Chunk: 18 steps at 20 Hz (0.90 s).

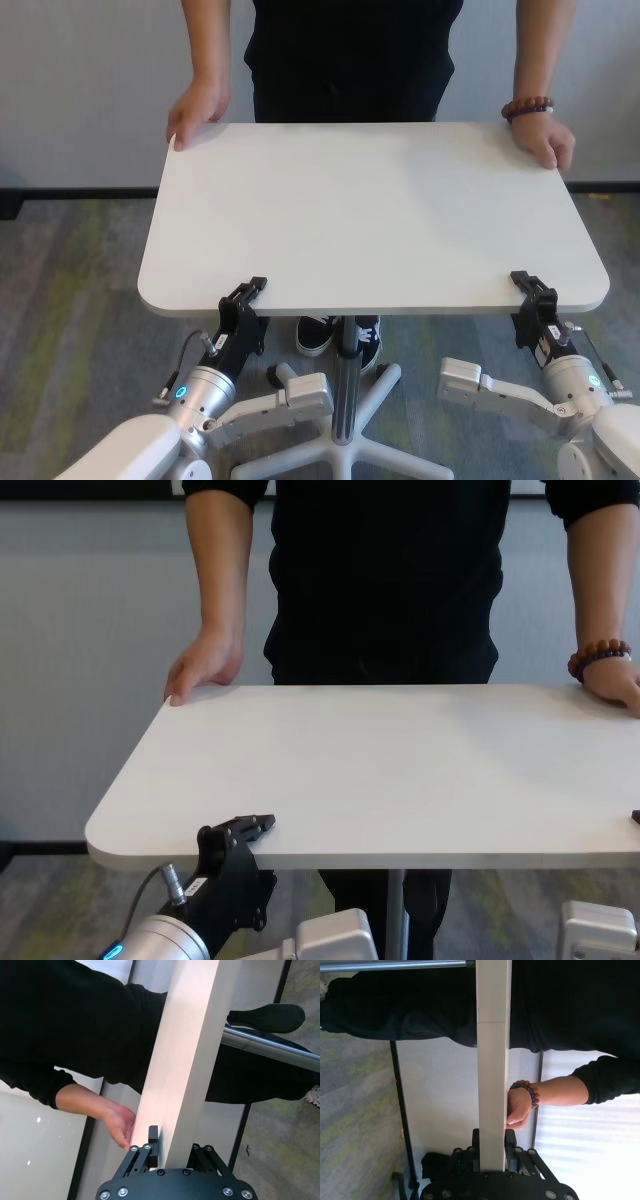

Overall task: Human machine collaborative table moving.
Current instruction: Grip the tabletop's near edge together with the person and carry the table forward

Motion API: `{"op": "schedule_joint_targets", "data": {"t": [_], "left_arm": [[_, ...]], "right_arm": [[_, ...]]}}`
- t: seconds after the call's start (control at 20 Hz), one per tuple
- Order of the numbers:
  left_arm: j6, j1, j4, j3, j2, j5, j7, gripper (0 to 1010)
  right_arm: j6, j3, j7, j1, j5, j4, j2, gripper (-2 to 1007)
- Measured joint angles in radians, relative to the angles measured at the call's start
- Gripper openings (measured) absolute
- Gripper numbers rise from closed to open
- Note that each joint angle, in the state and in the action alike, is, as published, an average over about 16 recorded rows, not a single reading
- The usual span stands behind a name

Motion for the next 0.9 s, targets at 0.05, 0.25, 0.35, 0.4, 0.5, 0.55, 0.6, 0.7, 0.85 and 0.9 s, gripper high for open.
{"op": "schedule_joint_targets", "data": {"t": [0.05,0.25,0.35,0.4,0.5,0.55,0.6,0.7,0.85,0.9], "left_arm": [[0.0,0.0,0.0,0.0,0.0,0.0,0.0,332],[0.001,0.0,-0.001,0.0,0.0,0.001,0.0,402],[0.002,0.0,-0.001,0.001,0.0,0.001,0.0,451],[0.002,0.0,-0.001,0.001,0.0,0.001,0.0,477],[0.003,0.0,-0.001,0.001,0.0,0.001,0.0,537],[0.003,0.0,-0.001,0.001,0.0,0.001,0.0,569],[0.003,0.0,-0.001,0.001,0.0,0.001,0.0,601],[0.004,0.0,-0.001,0.001,0.0,0.002,0.0,667],[0.004,0.0,-0.001,0.001,0.0,0.002,0.0,761],[0.004,0.0,-0.001,0.001,0.0,0.002,0.0,791]], "right_arm": [[0.0,0.0,0.0,0.0,0.0,0.0,0.0,265],[0.0,0.0,0.001,0.0,0.0,0.0,0.0,296],[0.0,0.0,0.001,0.0,0.0,0.0,0.0,325],[0.0,-0.001,0.001,0.0,0.0,0.0,0.001,342],[0.0,-0.001,0.001,0.0,-0.001,-0.001,0.001,379],[0.0,-0.001,0.001,0.0,-0.001,-0.001,0.001,402],[0.0,-0.001,0.001,0.0,-0.001,-0.001,0.001,425],[0.0,-0.001,0.001,0.0,-0.001,-0.001,0.001,482],[0.0,-0.001,0.001,0.0,-0.001,-0.001,0.001,572],[0.0,-0.001,0.001,0.0,-0.001,-0.001,0.001,604]]}}
